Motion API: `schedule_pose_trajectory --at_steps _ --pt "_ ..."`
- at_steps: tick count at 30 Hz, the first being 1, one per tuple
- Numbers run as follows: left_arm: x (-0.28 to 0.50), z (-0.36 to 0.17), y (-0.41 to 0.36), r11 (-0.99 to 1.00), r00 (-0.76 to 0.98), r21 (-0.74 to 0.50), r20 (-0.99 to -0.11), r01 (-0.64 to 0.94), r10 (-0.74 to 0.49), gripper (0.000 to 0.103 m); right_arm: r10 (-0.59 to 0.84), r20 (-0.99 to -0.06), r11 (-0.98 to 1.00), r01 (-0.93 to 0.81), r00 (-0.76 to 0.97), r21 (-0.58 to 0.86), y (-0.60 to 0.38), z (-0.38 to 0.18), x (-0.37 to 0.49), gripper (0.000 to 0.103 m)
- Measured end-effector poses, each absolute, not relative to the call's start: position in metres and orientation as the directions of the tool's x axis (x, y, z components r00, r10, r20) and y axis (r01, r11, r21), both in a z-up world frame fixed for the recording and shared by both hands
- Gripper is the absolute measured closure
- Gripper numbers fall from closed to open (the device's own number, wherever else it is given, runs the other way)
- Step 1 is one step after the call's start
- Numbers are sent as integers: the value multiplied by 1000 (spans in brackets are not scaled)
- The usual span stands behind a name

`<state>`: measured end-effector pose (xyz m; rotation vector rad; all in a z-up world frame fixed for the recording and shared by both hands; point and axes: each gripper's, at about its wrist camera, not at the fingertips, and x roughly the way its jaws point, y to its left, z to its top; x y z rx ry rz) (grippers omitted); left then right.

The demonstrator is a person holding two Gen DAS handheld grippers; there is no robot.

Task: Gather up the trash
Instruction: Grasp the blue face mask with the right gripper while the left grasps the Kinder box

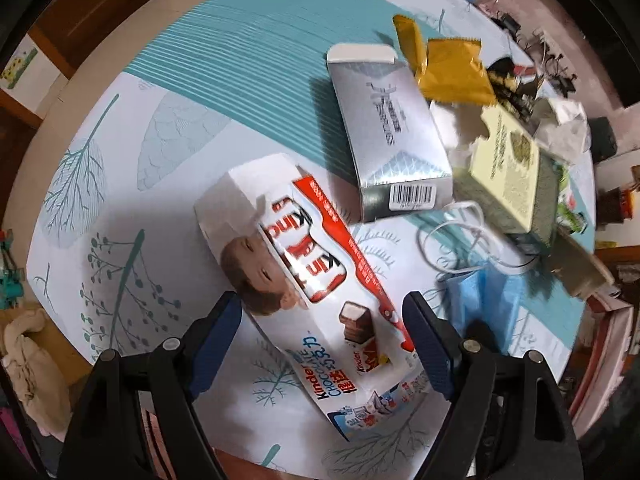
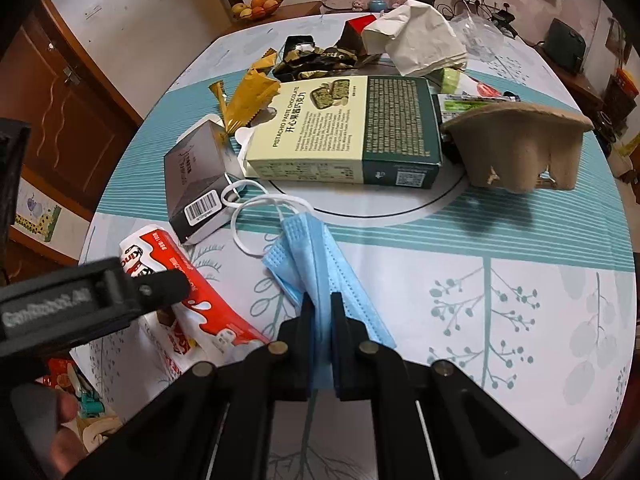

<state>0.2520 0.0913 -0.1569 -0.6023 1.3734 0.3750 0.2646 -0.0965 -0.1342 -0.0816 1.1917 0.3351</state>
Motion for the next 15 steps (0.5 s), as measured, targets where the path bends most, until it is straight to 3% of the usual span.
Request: schedule_pose_trajectory --at_steps 4,15 --pt "253 -168 80 830 142 -129 -988 -542 -60 22 209 -920 953 -278 331 116 -100 -134 266 97" --pt "240 -173 72 881 146 -142 -986 -451 -84 25 228 -922 956 -252 313 151 -103 -138 258 97"
